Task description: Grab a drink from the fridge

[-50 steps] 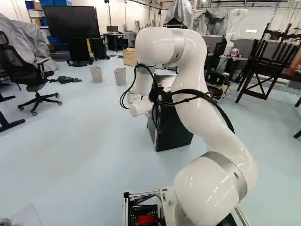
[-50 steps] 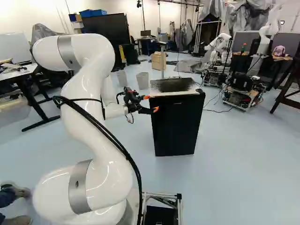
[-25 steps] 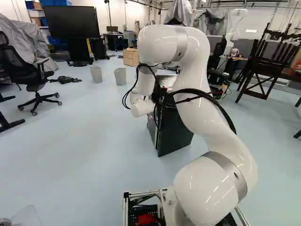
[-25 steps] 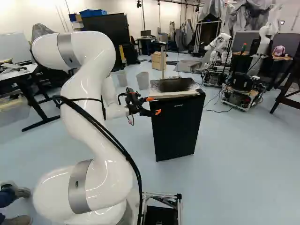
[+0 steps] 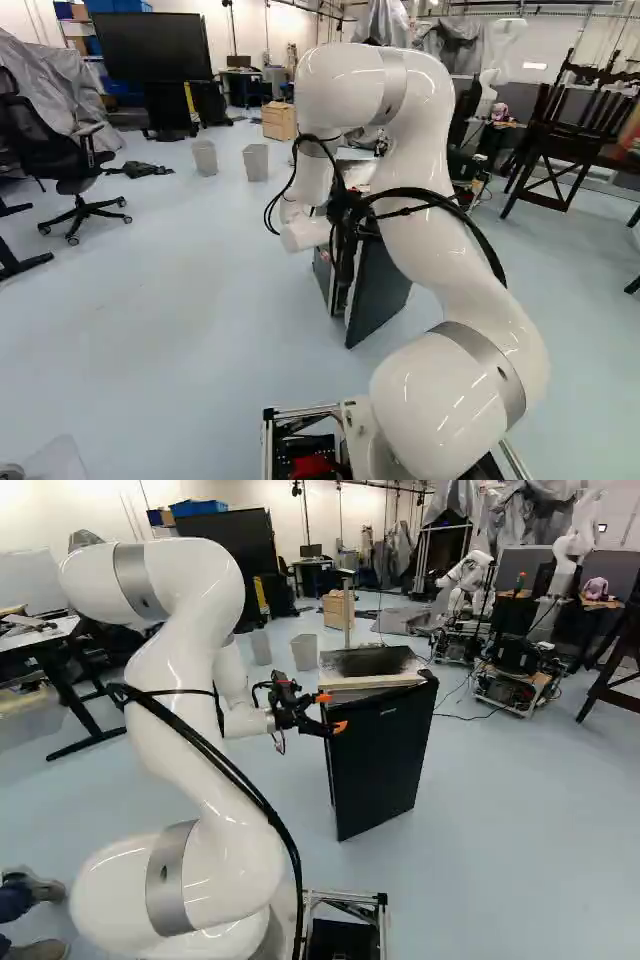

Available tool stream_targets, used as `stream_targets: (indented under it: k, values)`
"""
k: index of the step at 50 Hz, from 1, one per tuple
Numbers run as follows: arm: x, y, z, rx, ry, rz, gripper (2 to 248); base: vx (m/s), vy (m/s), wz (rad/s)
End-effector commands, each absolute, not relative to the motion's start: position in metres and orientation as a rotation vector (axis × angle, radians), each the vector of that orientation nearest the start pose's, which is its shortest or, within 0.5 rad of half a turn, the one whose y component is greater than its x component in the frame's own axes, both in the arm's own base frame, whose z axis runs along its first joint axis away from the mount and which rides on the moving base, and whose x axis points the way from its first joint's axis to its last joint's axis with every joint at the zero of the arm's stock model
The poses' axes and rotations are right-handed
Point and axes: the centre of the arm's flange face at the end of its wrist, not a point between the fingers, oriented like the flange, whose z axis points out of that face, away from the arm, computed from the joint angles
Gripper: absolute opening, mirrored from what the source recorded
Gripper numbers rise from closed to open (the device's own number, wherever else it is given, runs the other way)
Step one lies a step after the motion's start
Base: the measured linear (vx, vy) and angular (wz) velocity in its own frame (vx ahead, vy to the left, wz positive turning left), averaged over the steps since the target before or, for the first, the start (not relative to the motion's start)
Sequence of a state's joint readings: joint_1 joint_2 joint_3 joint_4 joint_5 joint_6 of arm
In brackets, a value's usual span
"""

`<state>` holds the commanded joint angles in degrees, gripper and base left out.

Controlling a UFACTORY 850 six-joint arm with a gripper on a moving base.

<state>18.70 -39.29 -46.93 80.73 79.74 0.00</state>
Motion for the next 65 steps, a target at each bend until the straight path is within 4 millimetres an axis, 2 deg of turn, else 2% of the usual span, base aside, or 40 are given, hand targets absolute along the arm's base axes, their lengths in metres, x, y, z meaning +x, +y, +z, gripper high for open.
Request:
stream_targets:
  k: [65]
  values:
    - [0.394, 0.031, 0.253, 1.555, -1.151, 1.382, 247, 0.0, 0.0, 0.0]
